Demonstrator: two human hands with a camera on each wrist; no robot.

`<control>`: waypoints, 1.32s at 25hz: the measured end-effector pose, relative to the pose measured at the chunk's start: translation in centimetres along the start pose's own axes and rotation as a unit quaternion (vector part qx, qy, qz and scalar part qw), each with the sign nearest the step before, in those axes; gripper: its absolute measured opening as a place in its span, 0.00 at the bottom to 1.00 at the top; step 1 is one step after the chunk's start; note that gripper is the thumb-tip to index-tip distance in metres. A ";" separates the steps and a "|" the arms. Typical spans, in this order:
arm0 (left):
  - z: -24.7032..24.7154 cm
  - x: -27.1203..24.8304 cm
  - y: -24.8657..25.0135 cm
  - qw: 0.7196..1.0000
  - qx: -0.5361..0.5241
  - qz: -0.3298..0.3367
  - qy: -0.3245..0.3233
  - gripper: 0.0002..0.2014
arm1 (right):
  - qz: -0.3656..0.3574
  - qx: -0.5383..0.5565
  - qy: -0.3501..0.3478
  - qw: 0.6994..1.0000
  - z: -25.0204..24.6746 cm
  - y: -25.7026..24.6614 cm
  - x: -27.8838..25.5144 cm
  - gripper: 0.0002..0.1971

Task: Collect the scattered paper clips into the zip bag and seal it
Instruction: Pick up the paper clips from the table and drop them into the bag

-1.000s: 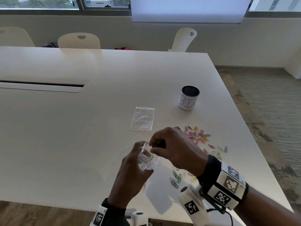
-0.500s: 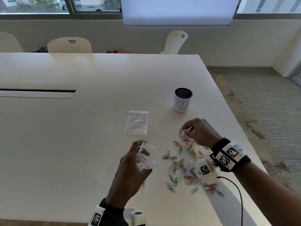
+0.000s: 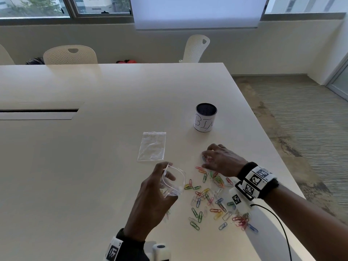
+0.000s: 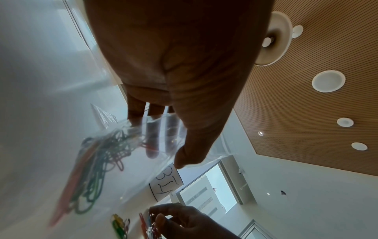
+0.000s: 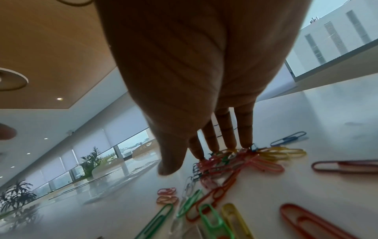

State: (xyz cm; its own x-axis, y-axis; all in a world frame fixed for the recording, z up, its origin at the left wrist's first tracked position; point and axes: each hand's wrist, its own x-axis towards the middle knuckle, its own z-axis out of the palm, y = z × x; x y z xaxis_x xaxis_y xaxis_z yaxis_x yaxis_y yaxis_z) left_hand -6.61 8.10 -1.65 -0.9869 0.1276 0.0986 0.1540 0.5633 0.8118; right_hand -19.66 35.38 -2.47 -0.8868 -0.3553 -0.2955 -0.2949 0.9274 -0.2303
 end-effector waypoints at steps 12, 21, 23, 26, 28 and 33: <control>0.3 1.8 0.3 1.000 0.002 -0.001 -0.017 0.36 | -0.042 0.017 0.096 0.994 0.9 -0.8 -0.7 0.04; 0.3 2.8 -0.2 1.000 -0.001 0.000 -0.014 0.36 | 0.012 0.220 0.094 0.971 -1.0 0.7 -0.6 0.06; 0.4 3.0 -0.2 1.000 -0.001 0.003 -0.014 0.36 | 0.022 0.327 0.092 0.940 -2.2 -0.2 -1.4 0.06; 0.7 3.1 -0.3 1.000 -0.001 0.004 -0.019 0.36 | 0.005 0.435 0.088 0.896 -4.3 -2.2 -3.1 0.08; 0.8 3.2 -0.3 1.000 -0.001 0.005 -0.020 0.36 | -0.016 0.471 0.087 0.878 -5.2 -3.8 -4.0 0.10; 1.1 3.3 -0.2 1.000 -0.001 0.011 -0.015 0.34 | -0.054 0.484 0.095 0.868 -5.8 -8.3 -5.4 0.10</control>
State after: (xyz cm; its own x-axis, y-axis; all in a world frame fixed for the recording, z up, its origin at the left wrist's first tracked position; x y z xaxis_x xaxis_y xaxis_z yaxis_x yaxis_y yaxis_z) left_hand -9.90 9.27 -2.13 -0.9814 0.1646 0.0985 0.1751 0.5589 0.8106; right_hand -14.47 30.30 6.38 -0.9424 -0.3232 -0.0861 -0.0250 0.3247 -0.9455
